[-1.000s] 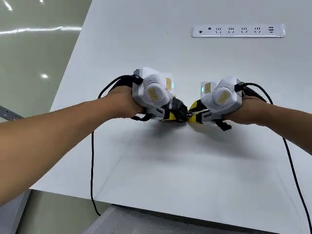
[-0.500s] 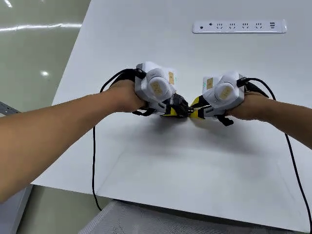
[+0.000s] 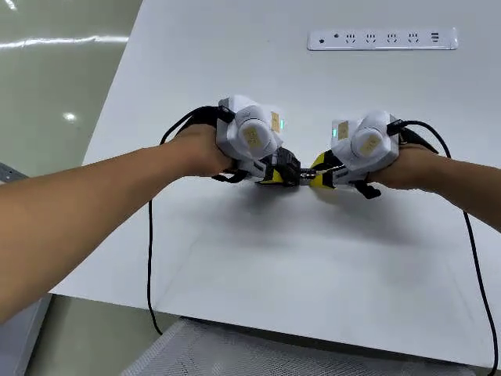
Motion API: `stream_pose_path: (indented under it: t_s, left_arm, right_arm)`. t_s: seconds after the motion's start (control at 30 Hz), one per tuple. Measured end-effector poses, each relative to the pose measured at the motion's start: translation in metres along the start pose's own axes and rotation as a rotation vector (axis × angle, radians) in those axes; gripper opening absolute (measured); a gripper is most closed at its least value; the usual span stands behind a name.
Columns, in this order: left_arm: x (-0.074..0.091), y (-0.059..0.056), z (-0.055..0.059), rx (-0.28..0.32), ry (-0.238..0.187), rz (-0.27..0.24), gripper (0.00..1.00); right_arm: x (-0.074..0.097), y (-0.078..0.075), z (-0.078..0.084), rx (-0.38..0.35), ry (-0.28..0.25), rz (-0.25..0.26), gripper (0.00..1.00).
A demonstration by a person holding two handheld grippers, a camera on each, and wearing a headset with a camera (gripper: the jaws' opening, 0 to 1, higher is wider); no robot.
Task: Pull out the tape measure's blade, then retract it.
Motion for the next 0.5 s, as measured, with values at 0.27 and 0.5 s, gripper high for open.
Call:
stream_pose_path:
  t_s: [0.27,0.5]
  left_arm:
    - [0.0,-0.001,-0.001,0.0,0.006,0.001,0.31]
    - [0.0,-0.001,-0.002,0.001,0.008,-0.001,0.3]
  right_arm:
    - [0.006,-0.001,0.006,-0.013,0.003,-0.005,0.09]
    - [0.012,-0.003,0.013,-0.02,0.01,-0.002,0.09]
Point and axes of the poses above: the centre of the closed fingertips' face, and the gripper's own axes: x roughly backward along the fingers, y roughly to its left, z roughly out of its underside, the point moved 8 cm from there along x, roughly backward along the fingers, and after that the axes turned 14 degrees about z, right-handed, at the moved point
